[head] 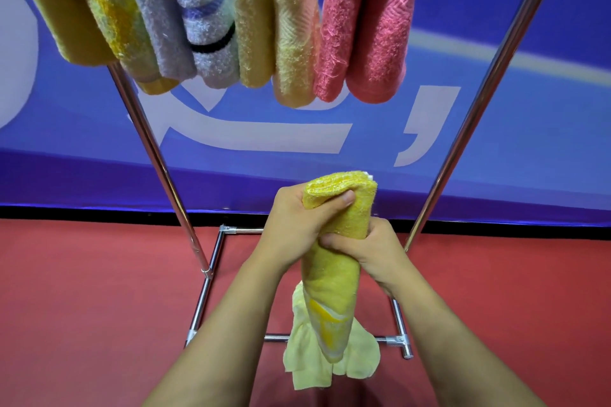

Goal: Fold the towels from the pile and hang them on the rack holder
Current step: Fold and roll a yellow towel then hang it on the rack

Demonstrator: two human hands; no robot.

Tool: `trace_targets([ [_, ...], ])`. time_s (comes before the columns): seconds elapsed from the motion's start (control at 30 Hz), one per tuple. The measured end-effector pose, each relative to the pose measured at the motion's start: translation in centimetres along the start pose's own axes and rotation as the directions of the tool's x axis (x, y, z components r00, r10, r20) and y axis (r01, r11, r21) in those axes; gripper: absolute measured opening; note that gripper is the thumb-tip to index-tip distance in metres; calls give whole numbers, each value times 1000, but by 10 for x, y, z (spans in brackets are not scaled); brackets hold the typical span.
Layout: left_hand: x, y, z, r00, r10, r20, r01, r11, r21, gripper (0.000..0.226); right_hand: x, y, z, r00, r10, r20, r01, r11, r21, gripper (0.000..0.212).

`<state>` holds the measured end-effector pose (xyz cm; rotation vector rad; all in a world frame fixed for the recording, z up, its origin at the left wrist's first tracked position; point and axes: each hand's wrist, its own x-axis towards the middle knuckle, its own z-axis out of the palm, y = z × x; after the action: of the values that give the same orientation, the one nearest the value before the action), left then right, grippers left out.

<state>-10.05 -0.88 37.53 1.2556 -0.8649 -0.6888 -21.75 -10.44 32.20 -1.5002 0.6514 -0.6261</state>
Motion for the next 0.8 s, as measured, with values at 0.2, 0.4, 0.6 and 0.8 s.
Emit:
trace_targets([
  [0.2,5,10,-4,1000,19,-25,-19,1000,0,12,-2,28,8,997,74,-3,-74,997,16,21],
  [0.4,8,18,-14,997,58,-56,-59,998,-22,13,-8,70,17,978,210,4,-210,978,9,25],
  [0.6,11,24,-16,995,64,-81,-65,998,-2,7,-19,102,22,933,335,133,-339,941,13,36],
  [0.8,14,25,-21,983,81,-167,-75,996,37,5,-28,114,20,894,389,220,-382,921,-76,34],
])
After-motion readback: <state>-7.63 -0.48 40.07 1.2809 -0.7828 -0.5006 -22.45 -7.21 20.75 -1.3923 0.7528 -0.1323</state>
